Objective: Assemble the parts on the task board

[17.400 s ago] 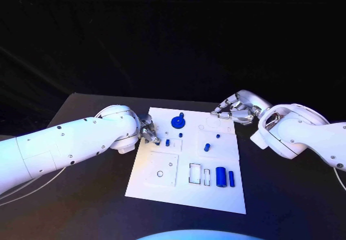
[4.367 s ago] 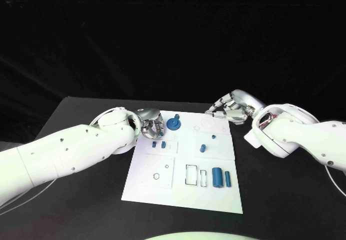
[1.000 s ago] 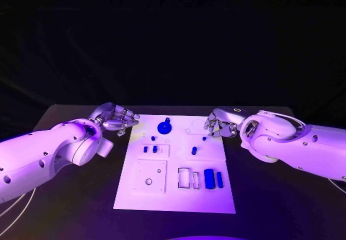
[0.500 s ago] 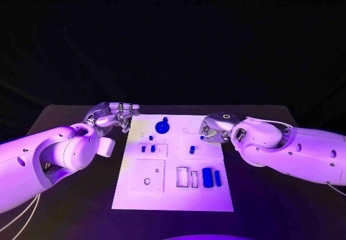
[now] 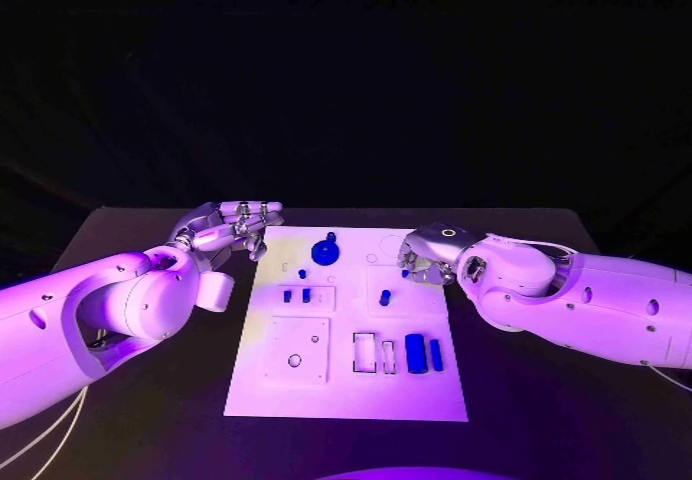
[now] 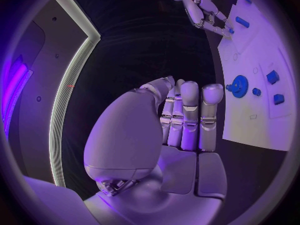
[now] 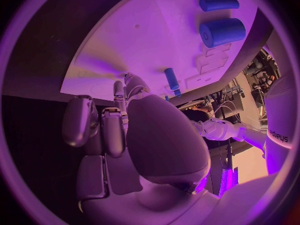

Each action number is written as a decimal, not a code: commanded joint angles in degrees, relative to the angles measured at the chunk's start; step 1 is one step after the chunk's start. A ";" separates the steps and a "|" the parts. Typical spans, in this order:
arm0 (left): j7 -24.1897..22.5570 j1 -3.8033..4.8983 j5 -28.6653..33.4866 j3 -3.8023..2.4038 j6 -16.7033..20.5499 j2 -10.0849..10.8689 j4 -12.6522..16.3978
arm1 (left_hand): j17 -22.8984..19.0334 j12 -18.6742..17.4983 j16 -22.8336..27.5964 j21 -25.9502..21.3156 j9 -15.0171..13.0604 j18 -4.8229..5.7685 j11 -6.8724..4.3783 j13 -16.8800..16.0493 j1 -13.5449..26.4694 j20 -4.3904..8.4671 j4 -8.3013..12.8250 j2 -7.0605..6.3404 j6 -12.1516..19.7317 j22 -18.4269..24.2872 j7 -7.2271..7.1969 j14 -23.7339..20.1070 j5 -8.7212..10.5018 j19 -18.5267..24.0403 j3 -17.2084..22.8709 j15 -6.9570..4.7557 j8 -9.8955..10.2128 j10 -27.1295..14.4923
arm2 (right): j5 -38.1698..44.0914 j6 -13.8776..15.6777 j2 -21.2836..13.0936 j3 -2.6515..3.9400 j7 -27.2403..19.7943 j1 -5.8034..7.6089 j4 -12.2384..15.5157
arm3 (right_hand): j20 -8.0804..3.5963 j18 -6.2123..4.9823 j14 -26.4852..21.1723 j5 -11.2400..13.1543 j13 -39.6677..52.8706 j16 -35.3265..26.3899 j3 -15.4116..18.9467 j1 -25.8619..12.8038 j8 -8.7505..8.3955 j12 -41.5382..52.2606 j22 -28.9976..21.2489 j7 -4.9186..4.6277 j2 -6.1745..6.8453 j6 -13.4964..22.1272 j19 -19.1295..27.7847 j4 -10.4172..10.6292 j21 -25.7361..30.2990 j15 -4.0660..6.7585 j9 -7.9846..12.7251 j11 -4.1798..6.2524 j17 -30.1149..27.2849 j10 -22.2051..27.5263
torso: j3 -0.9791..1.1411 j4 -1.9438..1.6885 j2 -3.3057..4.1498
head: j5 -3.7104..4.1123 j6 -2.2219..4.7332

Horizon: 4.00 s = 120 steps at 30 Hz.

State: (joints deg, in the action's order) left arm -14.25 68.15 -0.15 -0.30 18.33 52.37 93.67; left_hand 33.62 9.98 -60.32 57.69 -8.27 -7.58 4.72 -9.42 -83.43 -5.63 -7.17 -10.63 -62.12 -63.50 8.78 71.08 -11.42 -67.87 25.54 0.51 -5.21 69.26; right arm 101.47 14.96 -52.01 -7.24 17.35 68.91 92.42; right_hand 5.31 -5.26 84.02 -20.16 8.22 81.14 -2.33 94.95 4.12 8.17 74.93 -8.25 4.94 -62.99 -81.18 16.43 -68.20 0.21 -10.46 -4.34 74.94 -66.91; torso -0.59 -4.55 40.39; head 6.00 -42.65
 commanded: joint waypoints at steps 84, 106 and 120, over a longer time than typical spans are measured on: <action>0.97 0.01 0.50 0.01 -0.98 0.15 -0.22 | -0.40 0.59 0.33 -1.32 0.30 -0.60 0.35 -0.45 -0.03 -0.24 0.53 0.65 0.76 0.78 0.64 -0.64 -0.31 0.46 -0.78 0.18 0.41 -1.42 | -2.41 6.46 -0.47 0.75 -0.55 0.66 8.91 | -0.35 1.59 3.45 -0.18 -2.83 1.06 -15.39 -3.81 -0.11 -2.47 8.70 1.02 4.36 -4.67 -1.39 -2.84 -3.29 0.74 -0.60 0.87 2.67 -4.83 | -0.06 -0.06 -0.12 | -1.88 -0.23; 0.62 0.02 0.50 0.13 -0.50 -0.94 -0.01 | -0.41 0.65 0.32 -1.29 0.33 -0.58 0.36 -0.49 0.02 -0.27 0.51 0.70 0.79 0.75 0.64 -0.64 -0.32 0.37 -0.85 0.21 0.41 -1.51 | -3.69 10.26 10.76 0.76 -3.91 -4.10 4.18 | -0.35 1.61 3.52 -0.07 -2.90 1.28 -16.02 -4.05 -0.15 -2.61 8.80 0.93 4.43 -4.65 -1.46 -3.19 -3.41 0.74 -0.63 0.84 2.96 -4.88 | -0.20 -0.22 -0.08 | -6.59 -0.42; 0.48 0.02 0.50 0.14 -0.31 -1.09 -0.30 | -0.41 0.65 0.32 -1.29 0.33 -0.58 0.36 -0.49 0.02 -0.27 0.51 0.70 0.79 0.75 0.64 -0.64 -0.32 0.37 -0.85 0.21 0.41 -1.51 | -3.97 10.79 11.92 0.76 -4.30 -4.90 3.07 | -0.34 1.63 3.53 0.00 -2.92 1.33 -16.17 -4.22 -0.15 -2.63 8.86 0.92 4.45 -4.66 -1.51 -3.27 -3.53 0.73 -0.64 0.82 3.01 -4.93 | -0.12 0.01 -0.15 | -8.73 -1.17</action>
State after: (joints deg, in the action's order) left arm -13.17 68.15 0.54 -0.13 18.20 51.42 93.37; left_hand 33.28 10.44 -60.33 56.58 -7.99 -7.56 5.03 -9.83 -83.67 -5.83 -6.70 -10.40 -61.49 -62.82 9.39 70.87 -11.63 -67.68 25.07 0.73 -4.97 68.14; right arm 97.38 25.28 -40.17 -6.50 13.67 64.07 95.55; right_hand 4.91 -4.39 84.03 -20.39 5.28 82.27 -18.21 91.01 3.79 5.74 74.95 -7.28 9.31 -67.19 -82.40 13.21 -71.54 0.63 -11.00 -3.35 74.92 -71.42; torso -0.74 -4.56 40.27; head -2.51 -43.73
